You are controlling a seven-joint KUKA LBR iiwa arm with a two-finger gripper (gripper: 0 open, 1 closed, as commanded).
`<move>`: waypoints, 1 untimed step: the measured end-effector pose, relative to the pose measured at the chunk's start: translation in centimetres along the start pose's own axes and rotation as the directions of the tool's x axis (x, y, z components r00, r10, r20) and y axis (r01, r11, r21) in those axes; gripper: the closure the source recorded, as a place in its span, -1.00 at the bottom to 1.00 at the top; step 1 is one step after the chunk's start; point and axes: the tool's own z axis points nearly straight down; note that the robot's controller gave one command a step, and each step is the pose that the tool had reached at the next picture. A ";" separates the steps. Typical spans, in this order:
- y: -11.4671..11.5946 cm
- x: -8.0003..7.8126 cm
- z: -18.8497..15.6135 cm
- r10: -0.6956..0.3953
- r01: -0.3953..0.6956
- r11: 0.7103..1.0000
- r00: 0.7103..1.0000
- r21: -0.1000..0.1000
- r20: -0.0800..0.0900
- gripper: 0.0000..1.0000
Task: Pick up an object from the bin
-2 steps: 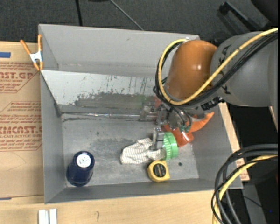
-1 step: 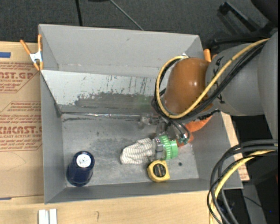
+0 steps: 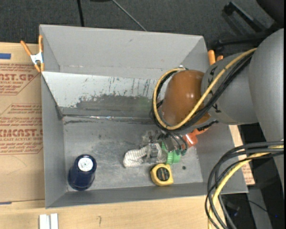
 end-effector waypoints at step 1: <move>0.0 0.0 0.0 0.000 0.000 1.000 1.000 0.000 0.000 1.00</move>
Offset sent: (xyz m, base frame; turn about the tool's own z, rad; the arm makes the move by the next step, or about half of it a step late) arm 0.0215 -0.0009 0.2372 0.0427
